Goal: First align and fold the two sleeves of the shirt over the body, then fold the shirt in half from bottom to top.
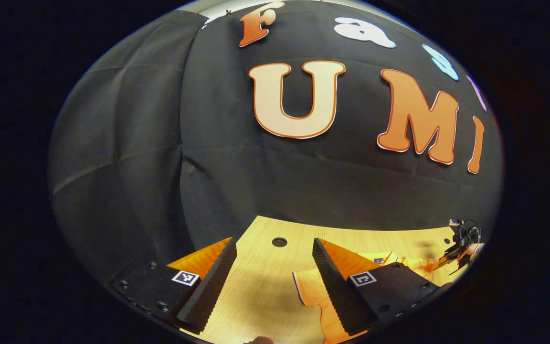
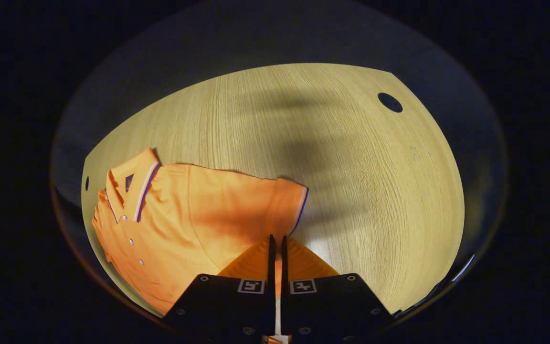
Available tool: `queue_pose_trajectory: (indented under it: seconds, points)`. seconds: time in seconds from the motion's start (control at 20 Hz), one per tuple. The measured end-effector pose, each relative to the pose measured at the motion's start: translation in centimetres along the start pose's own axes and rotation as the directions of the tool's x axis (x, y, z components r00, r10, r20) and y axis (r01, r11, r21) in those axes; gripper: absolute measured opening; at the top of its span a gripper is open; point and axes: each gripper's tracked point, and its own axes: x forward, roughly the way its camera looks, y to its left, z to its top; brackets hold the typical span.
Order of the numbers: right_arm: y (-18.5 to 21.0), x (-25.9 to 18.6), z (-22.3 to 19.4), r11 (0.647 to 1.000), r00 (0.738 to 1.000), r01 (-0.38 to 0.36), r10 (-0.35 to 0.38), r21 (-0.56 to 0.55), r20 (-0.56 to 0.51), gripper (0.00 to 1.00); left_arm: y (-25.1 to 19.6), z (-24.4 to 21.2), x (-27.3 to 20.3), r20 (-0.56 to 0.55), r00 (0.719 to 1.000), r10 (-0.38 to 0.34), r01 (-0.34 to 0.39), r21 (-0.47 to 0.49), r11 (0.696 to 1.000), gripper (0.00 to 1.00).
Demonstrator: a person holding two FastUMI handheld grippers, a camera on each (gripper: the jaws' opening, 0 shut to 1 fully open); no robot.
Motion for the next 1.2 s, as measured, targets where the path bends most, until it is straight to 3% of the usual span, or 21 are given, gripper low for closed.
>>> queue_pose_trajectory:
  seconds: [0.1, 0.25, 0.7, 1.2]
  points:
    - [0.7, -1.8, 0.7, 1.000, 0.999, -0.018, 0.018, -0.008, 0.030, 0.09, 0.1, 0.0, 0.0, 0.003, 1.000, -0.009, 0.009, -0.001, 1.000, 0.98]
    - [2.3, -4.4, 1.4, 0.998, 0.996, -0.044, 0.047, -0.040, 0.076, 0.05, 0.6, 0.1, -0.2, 0.010, 1.000, -0.018, 0.018, 0.000, 1.000, 0.98]
    - [11.0, -10.6, 1.3, 0.978, 0.973, -0.164, 0.182, -0.131, 0.144, 0.05, 3.1, -0.7, -0.7, 0.002, 0.999, -0.042, 0.042, -0.023, 0.999, 0.98]
    - [20.4, -9.1, -2.0, 0.930, 0.949, -0.279, 0.305, -0.238, 0.080, 0.05, 5.6, -1.9, -1.1, -0.014, 0.999, -0.039, 0.039, -0.041, 0.998, 0.98]
